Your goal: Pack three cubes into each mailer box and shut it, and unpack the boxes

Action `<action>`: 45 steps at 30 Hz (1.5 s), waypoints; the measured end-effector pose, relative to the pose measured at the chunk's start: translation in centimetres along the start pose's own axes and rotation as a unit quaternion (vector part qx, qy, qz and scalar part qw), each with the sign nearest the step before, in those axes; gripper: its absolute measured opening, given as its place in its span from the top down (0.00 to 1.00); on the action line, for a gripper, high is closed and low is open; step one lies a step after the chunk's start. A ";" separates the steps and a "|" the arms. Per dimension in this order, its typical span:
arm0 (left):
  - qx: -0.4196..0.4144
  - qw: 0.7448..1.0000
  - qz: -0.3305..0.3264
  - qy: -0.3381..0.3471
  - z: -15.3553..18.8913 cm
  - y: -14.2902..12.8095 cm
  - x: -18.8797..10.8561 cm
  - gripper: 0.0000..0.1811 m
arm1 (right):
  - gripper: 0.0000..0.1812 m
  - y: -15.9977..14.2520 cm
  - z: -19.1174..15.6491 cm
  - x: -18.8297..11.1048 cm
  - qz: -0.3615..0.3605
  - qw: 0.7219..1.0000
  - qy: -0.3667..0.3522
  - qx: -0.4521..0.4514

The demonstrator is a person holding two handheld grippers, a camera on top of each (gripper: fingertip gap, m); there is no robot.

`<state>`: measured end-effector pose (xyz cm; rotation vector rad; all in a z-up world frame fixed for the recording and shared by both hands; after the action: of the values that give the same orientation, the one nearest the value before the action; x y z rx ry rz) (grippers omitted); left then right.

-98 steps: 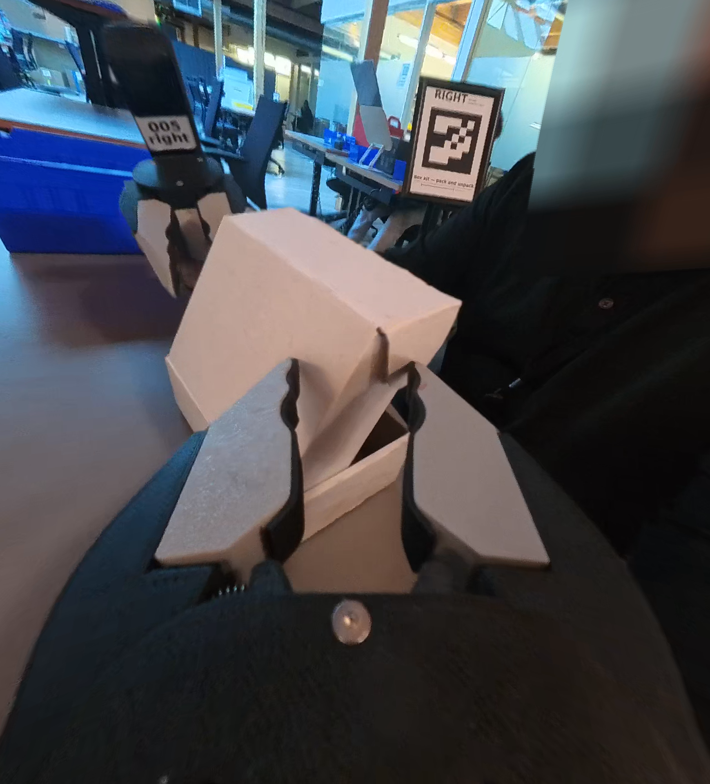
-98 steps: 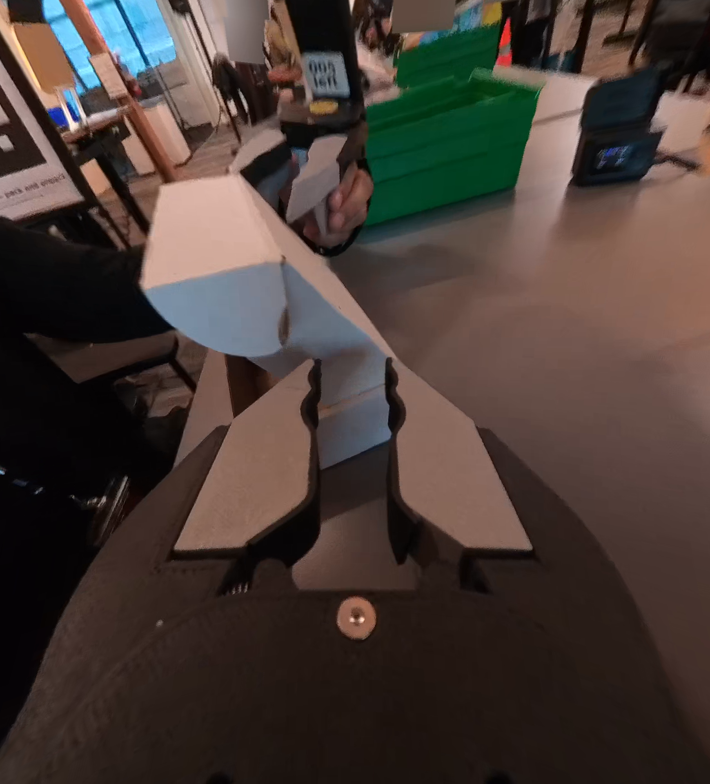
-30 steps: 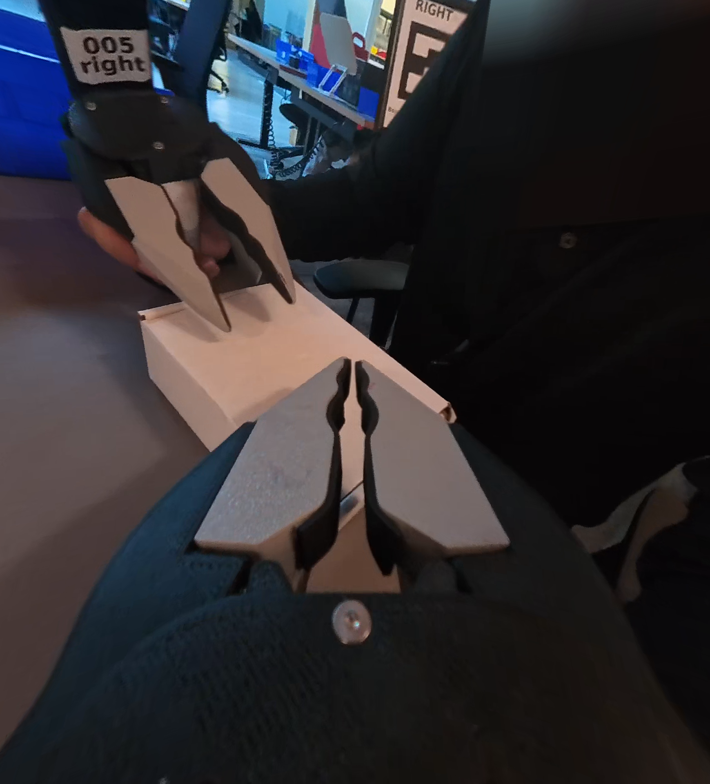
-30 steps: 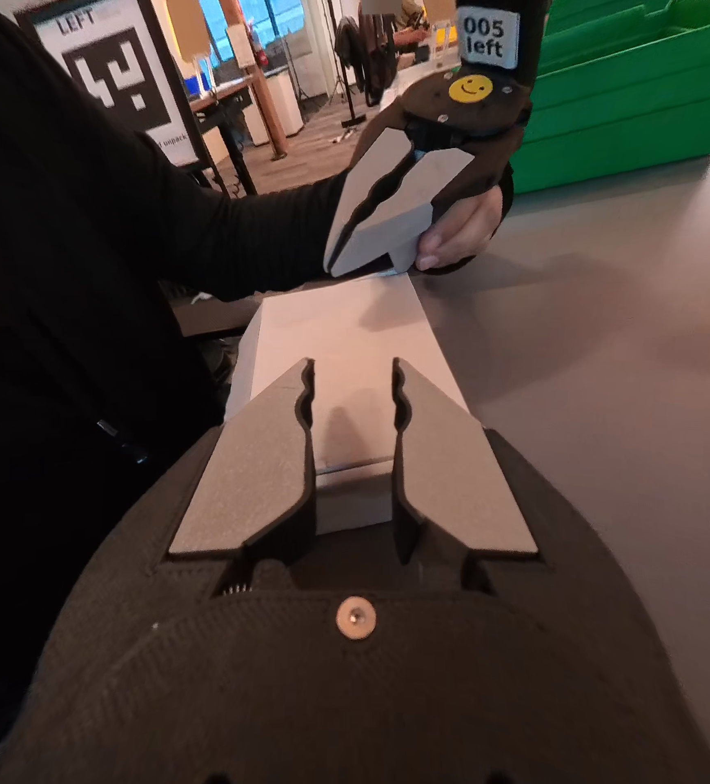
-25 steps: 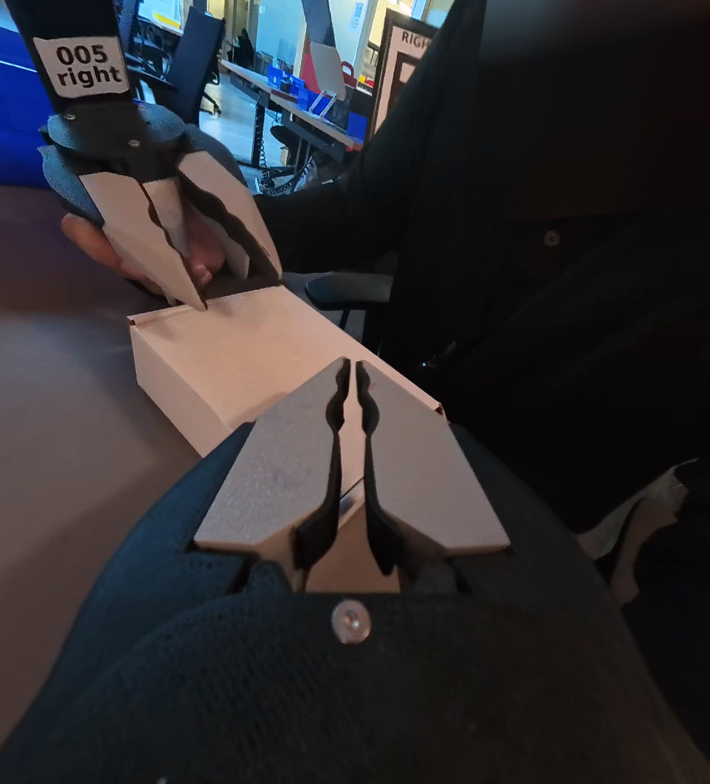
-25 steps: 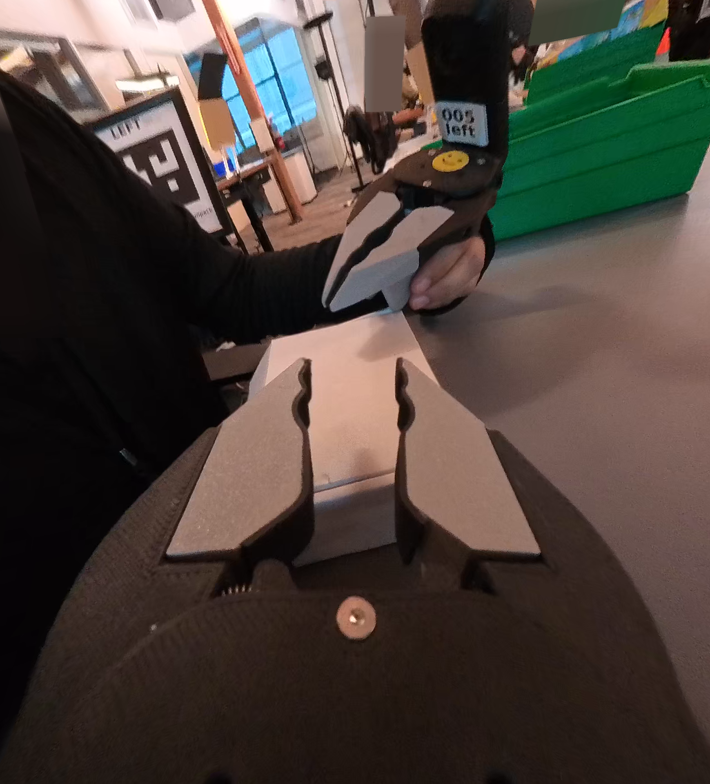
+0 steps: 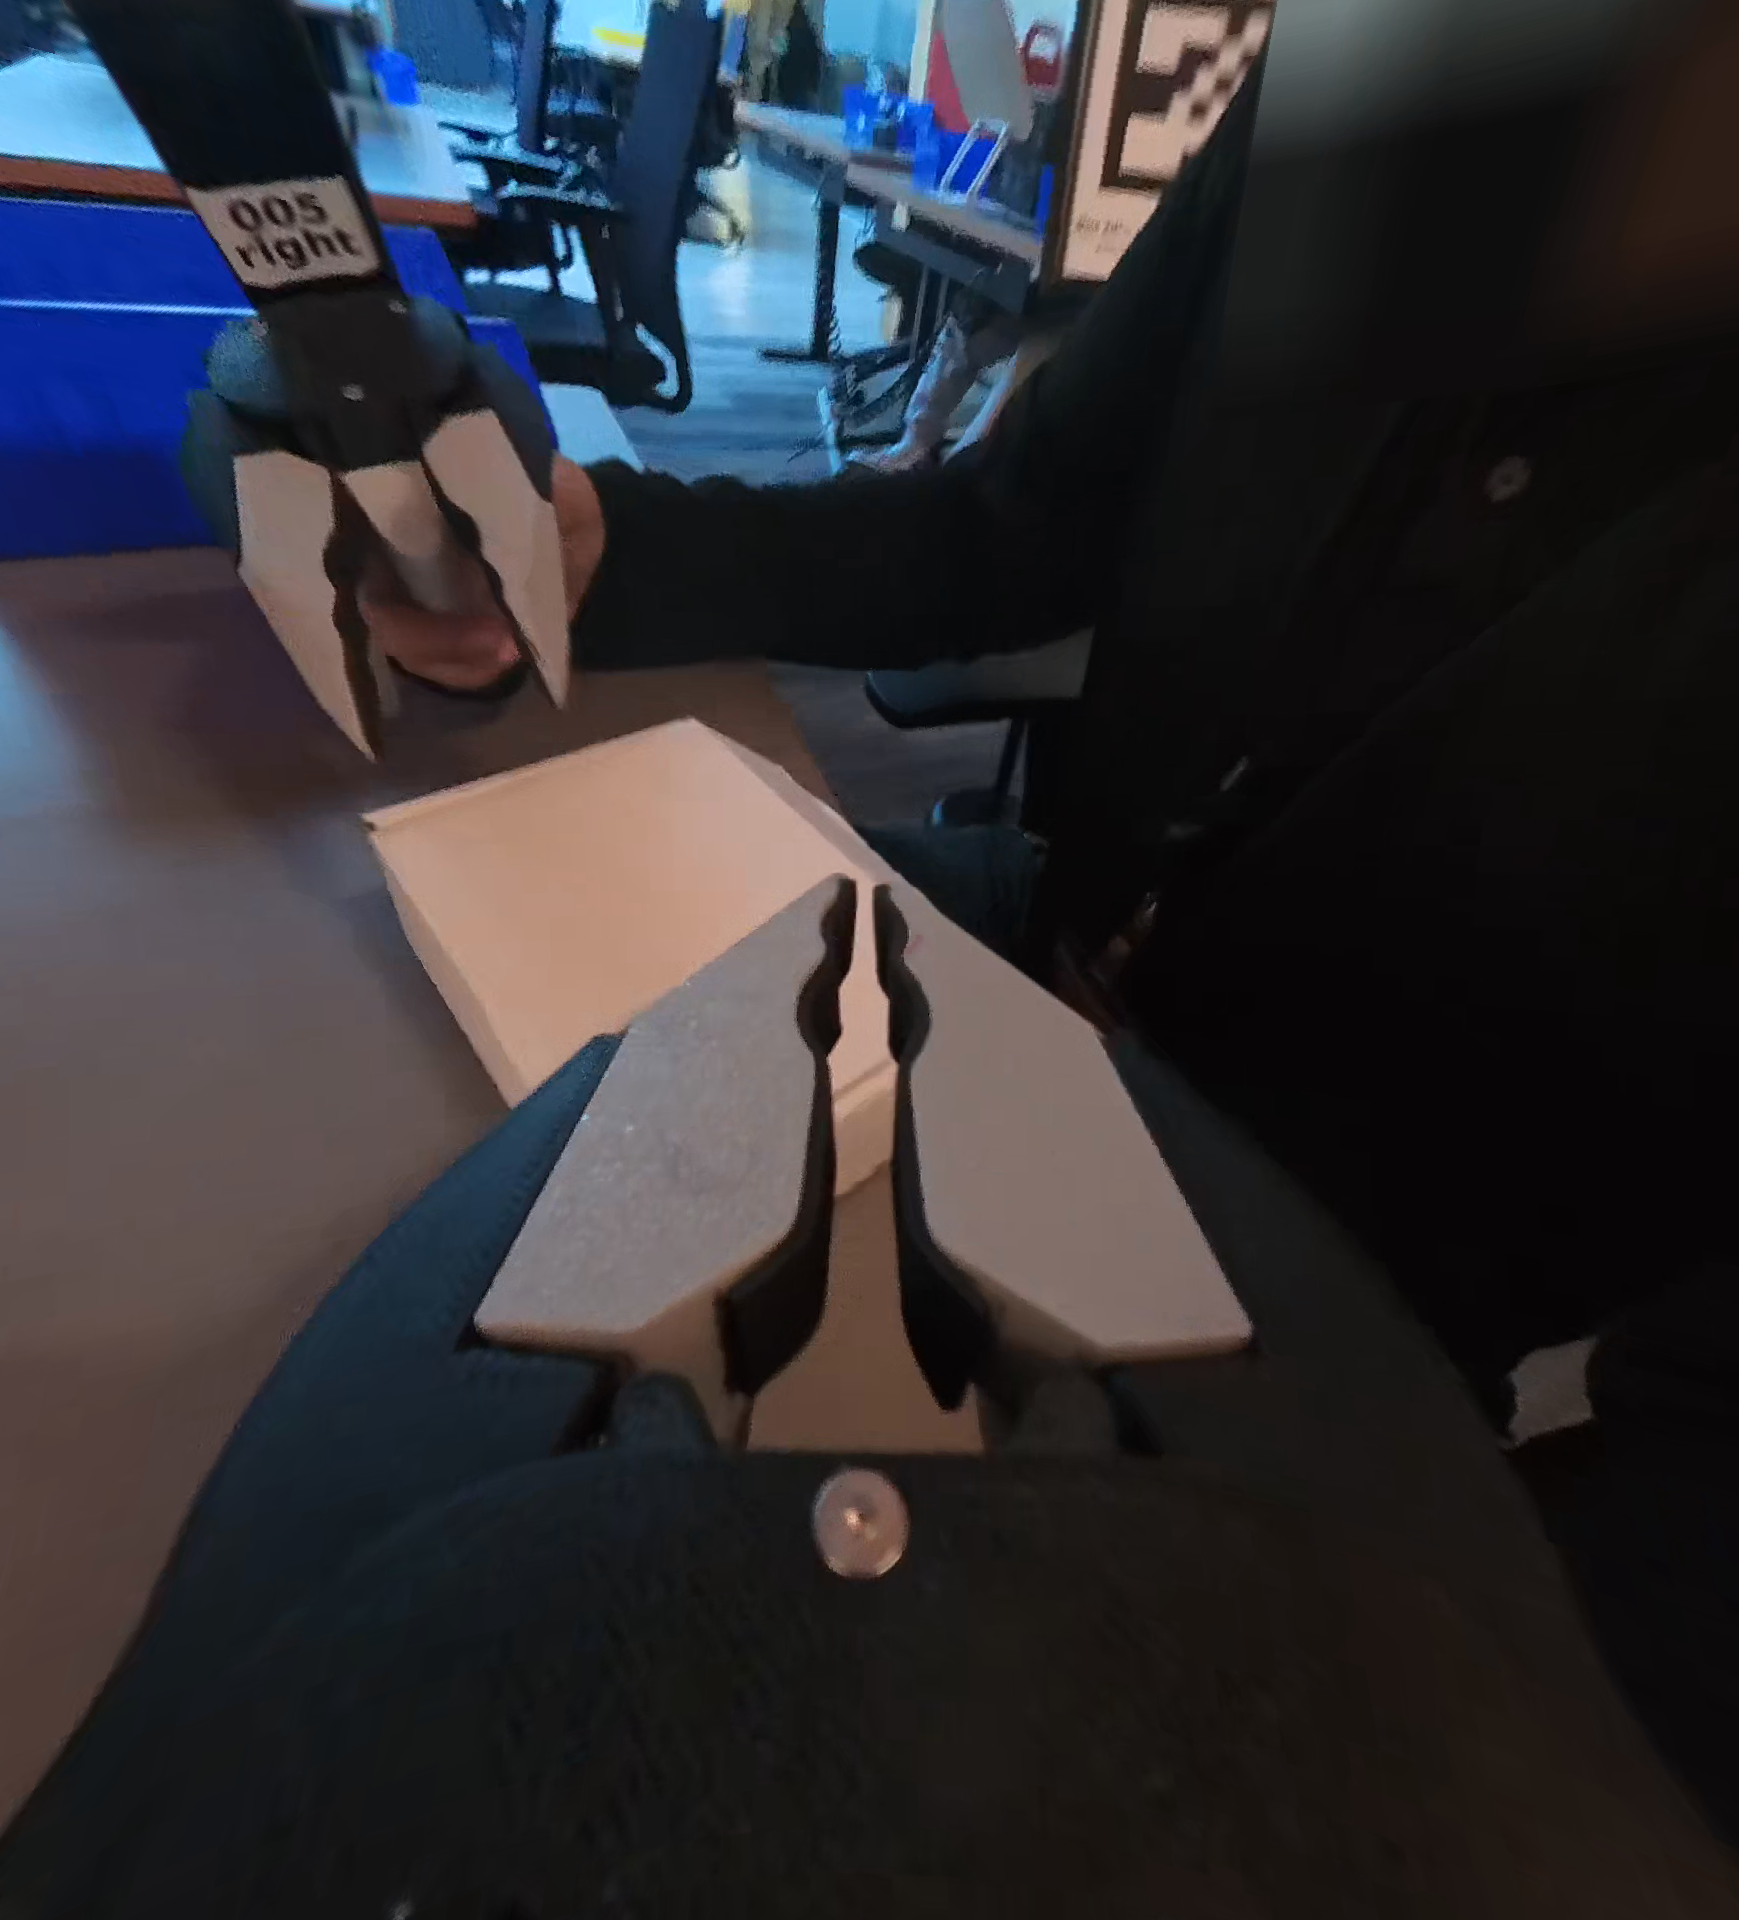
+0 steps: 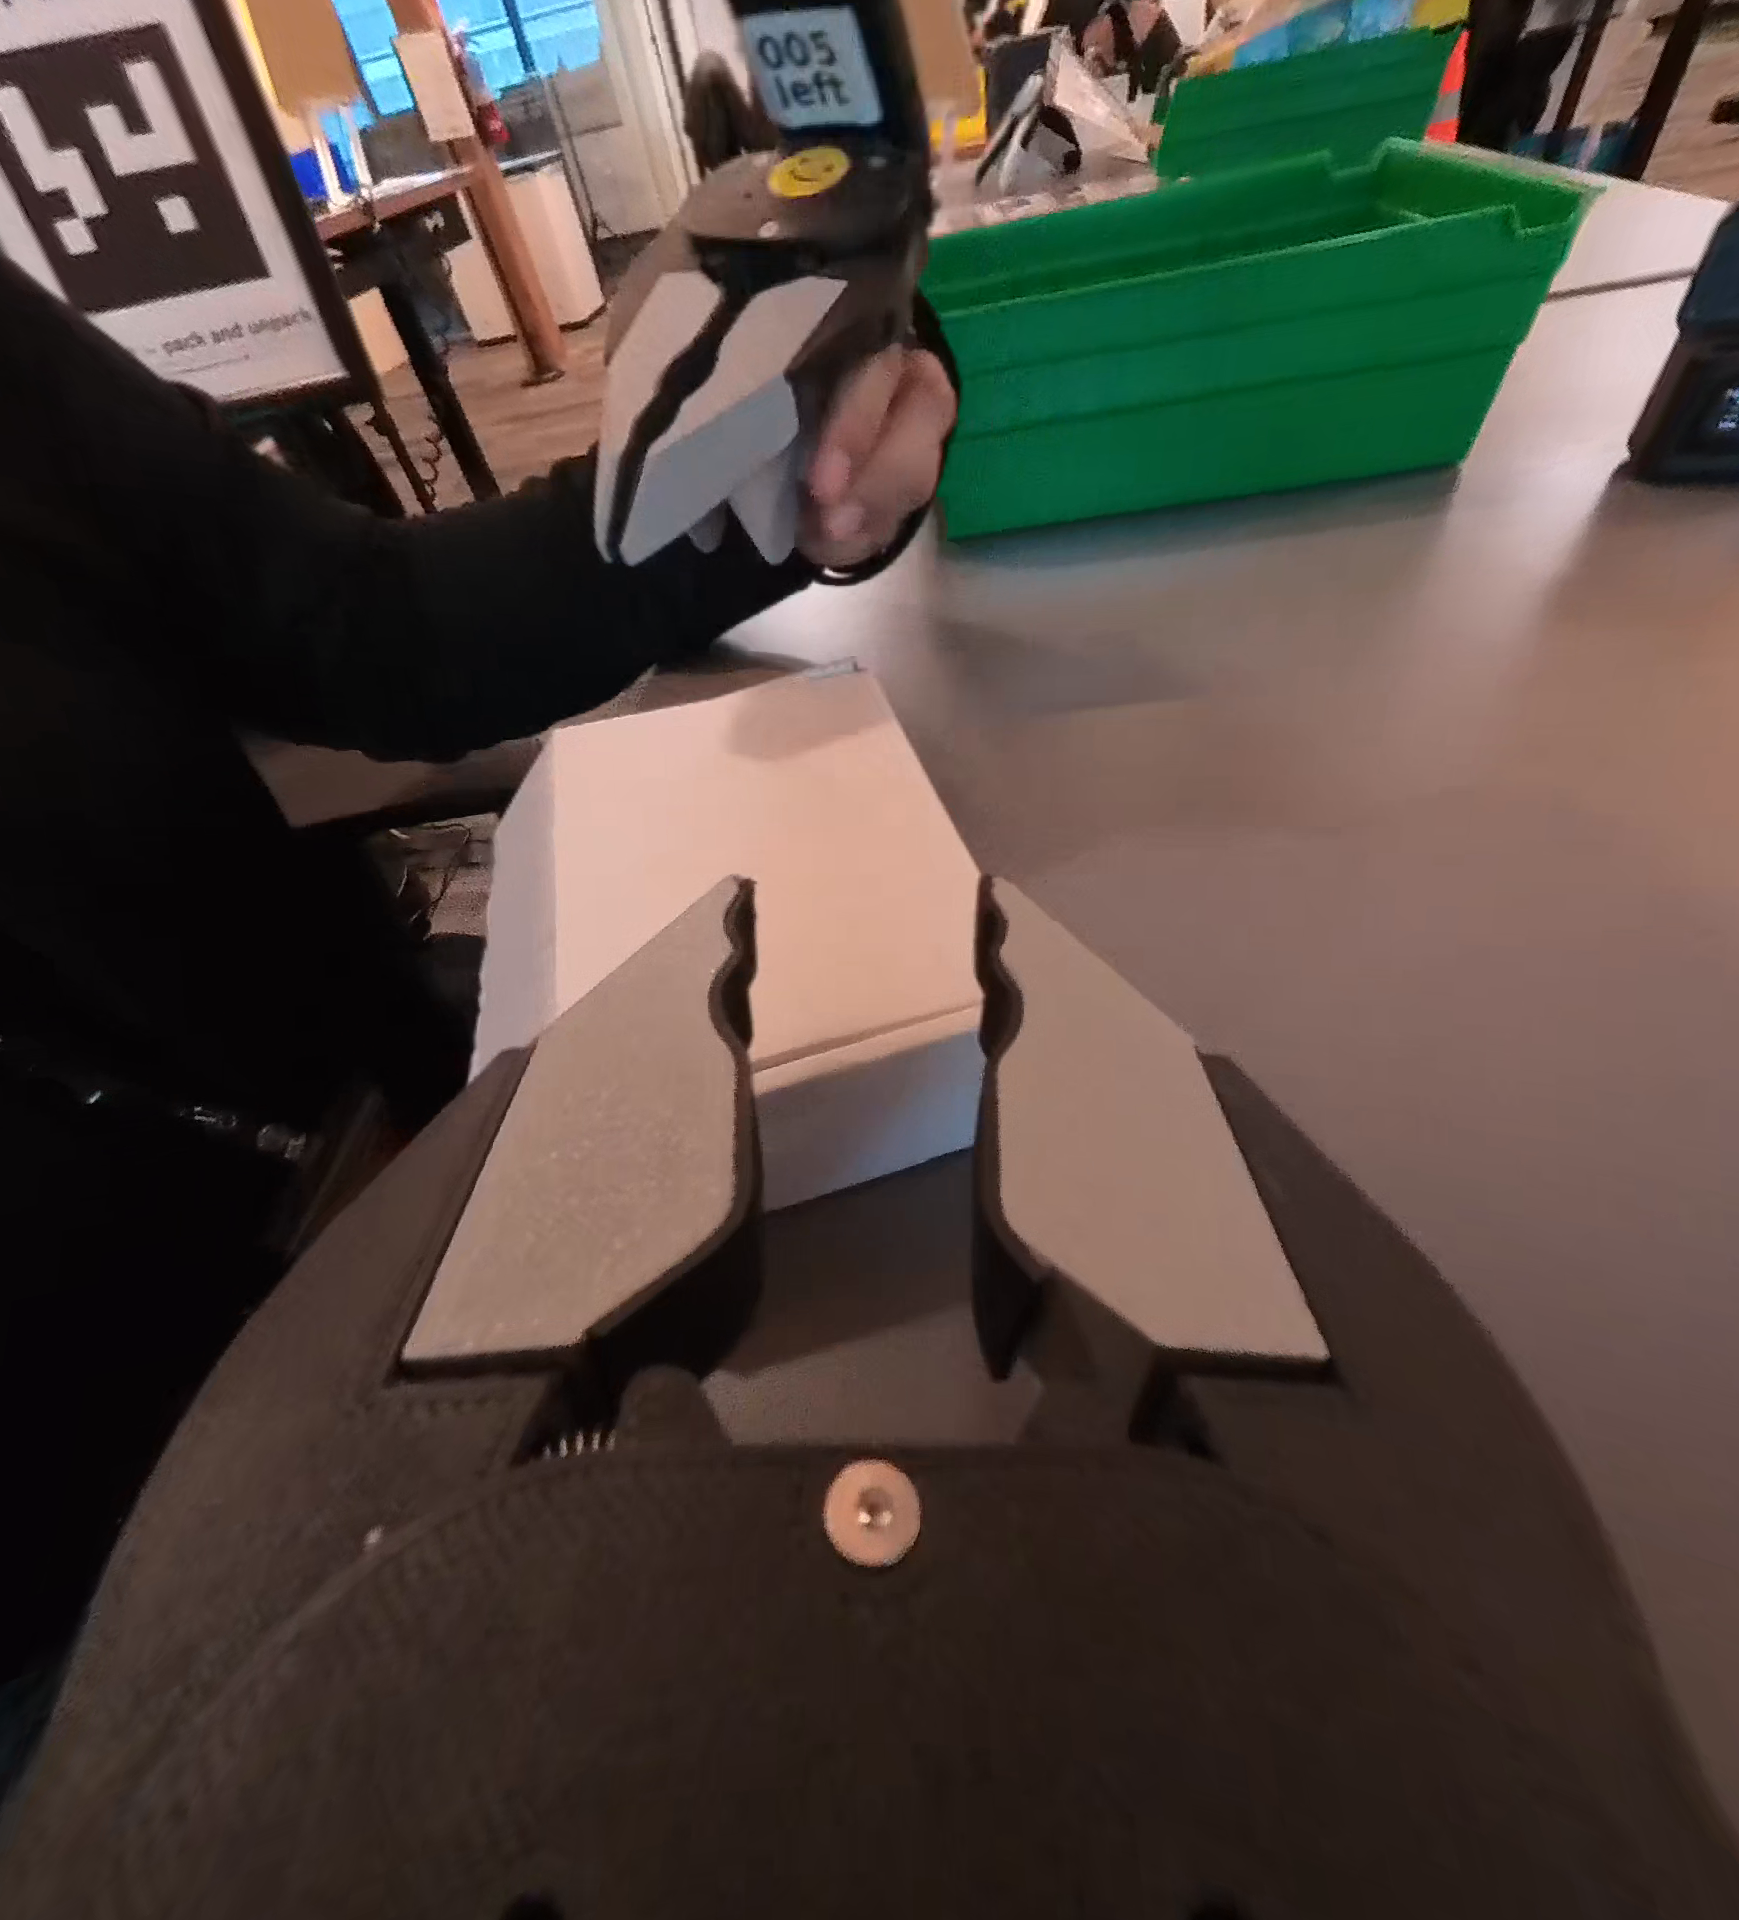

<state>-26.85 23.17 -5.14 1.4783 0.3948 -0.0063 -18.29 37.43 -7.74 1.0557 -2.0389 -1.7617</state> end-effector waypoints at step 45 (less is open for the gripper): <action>-0.011 0.996 -0.043 0.071 -5.2 -1.6 3.4 1.00 | 1.00 0.8 2.6 -8.6 0.082 0.990 -0.075 0.086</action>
<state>-25.35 28.80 -7.80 1.4442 0.5732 0.0346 -14.08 45.06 -5.31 0.7920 -2.3313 -1.6508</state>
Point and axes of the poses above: each gripper's, where its closed fingertips meet, x out along the fingers, y out of its top, z = x × y across the jaws, the point moved 3 cm from there along -x, back along the fingers, and after that the axes turned 5 degrees about x, right-handed, at the moved point
